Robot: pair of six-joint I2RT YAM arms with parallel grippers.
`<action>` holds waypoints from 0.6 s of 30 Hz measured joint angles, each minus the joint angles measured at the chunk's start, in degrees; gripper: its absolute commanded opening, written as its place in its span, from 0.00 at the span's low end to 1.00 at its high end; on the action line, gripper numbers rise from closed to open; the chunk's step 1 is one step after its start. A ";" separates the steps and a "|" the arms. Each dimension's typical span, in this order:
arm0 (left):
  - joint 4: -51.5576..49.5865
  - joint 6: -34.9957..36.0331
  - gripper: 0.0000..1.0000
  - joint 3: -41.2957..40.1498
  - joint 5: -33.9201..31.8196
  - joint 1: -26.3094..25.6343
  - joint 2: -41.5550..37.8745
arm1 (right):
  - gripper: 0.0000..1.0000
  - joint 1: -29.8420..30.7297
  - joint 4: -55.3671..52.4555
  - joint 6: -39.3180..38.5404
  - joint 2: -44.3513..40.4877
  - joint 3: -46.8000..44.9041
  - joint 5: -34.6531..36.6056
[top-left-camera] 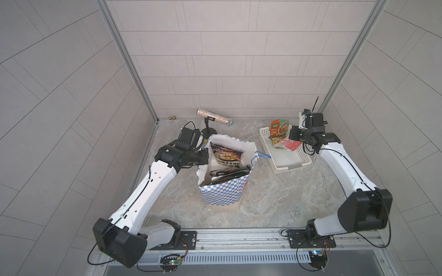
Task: Place the condiment packets inside the bag
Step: Pick up the condiment packet from the storage box, then place the condiment packet in the paper bag.
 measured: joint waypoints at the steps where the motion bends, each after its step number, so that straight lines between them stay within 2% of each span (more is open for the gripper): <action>1: 0.02 0.00 0.00 -0.04 0.00 0.00 0.00 | 0.00 1.03 -0.28 -1.75 -1.81 0.24 0.07; 5: 0.42 0.00 0.00 -0.26 0.37 0.00 0.00 | 0.00 7.34 -1.11 -8.48 -7.76 2.40 0.04; 8: 0.81 0.00 0.00 -0.46 0.63 0.00 0.00 | 0.00 12.28 -1.73 -11.13 -9.44 7.85 -0.50; 18: 1.18 -0.02 0.00 -0.57 1.49 0.00 0.00 | 0.00 30.88 7.78 -11.80 -6.54 22.43 -0.85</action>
